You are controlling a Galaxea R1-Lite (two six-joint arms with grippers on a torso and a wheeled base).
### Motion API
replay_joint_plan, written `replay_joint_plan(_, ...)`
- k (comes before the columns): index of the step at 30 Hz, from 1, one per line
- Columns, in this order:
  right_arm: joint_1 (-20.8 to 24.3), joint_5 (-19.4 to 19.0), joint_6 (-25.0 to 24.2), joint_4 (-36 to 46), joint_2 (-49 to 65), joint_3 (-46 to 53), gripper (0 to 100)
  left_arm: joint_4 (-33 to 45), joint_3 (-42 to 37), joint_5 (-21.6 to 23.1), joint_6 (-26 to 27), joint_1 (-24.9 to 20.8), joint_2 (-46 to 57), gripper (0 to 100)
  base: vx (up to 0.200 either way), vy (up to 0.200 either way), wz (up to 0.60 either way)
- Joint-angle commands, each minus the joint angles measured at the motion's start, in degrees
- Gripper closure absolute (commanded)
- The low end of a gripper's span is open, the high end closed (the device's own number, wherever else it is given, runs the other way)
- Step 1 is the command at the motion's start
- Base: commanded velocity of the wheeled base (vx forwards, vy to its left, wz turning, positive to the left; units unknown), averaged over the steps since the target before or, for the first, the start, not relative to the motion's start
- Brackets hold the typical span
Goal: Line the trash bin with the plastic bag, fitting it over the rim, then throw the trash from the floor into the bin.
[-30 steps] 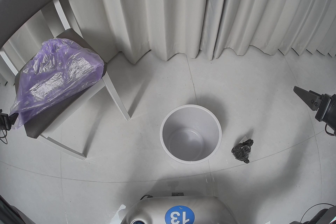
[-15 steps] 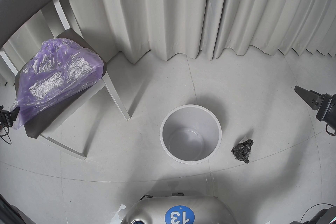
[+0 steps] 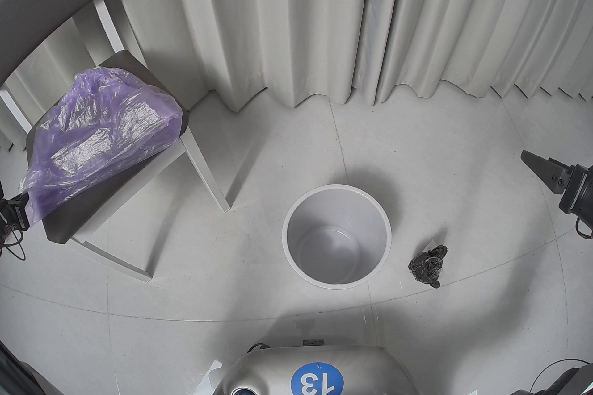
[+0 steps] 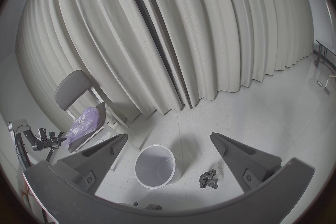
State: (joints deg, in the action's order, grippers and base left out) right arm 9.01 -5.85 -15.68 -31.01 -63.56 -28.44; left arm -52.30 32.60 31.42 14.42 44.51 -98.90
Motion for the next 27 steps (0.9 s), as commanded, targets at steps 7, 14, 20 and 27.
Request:
replay_joint_plan(7,0.83,0.05,0.03,0.08,2.13,1.81,0,-0.44,-3.42,3.13,-0.01,-0.39,2.05,100,0.000,0.000,0.00)
replay_joint_plan(14,1.80,0.05,0.21,0.51,2.92,3.92,0,-0.52,-3.15,3.13,-2.56,-1.88,4.51,100,0.000,0.000,0.00)
replay_joint_plan(20,3.12,0.75,0.56,0.51,3.27,7.17,0,-0.44,-3.77,3.21,-6.07,-4.17,7.67,100,0.000,0.000,0.00)
replay_joint_plan(27,5.58,1.02,3.55,0.60,7.49,12.80,0,-0.35,-4.12,3.21,-9.50,-8.56,11.36,100,0.000,0.000,0.00)
